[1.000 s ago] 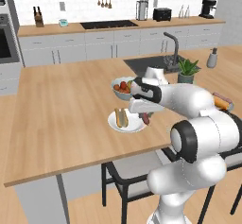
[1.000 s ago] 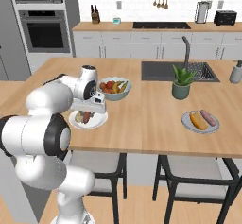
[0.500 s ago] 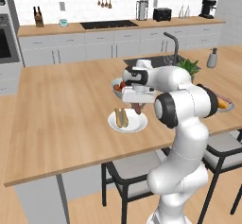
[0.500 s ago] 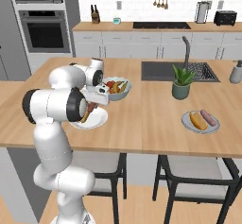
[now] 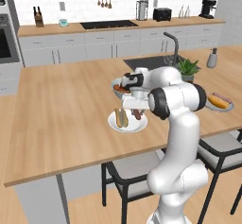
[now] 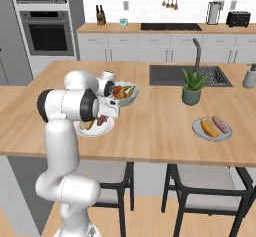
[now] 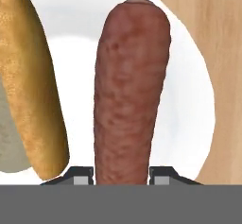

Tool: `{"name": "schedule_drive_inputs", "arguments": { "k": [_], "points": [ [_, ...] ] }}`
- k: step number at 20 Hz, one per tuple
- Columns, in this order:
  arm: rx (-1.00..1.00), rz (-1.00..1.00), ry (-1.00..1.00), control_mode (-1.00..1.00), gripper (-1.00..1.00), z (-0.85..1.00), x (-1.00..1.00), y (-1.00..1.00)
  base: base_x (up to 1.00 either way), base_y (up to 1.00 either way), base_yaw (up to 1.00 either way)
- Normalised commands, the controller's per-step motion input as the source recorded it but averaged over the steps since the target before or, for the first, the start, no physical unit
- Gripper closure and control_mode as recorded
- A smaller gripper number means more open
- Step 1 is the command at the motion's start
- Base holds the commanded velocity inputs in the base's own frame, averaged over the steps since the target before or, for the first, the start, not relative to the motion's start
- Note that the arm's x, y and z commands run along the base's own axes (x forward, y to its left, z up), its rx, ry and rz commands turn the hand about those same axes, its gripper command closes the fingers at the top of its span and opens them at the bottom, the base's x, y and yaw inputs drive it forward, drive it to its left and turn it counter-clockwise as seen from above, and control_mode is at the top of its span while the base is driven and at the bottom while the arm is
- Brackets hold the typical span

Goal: Place one bun and one sausage from the bowl on each plate.

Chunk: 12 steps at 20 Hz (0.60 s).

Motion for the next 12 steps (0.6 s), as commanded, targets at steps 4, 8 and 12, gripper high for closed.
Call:
{"name": "schedule_drive_inputs", "arguments": {
  "k": [4, 8, 12],
  "points": [
    [0.0, 0.0, 0.0, -1.0, 1.0, -0.28, 0.04, 0.02, 0.0, 0.0, 0.0],
    [0.0, 0.01, -0.01, -1.0, 1.0, 0.0, 0.0, 0.08, 0.0, 0.0, 0.0],
    [0.0, 0.05, 0.02, -1.0, 1.0, 0.0, 0.08, 0.2, 0.0, 0.0, 0.0]
  ]
}}
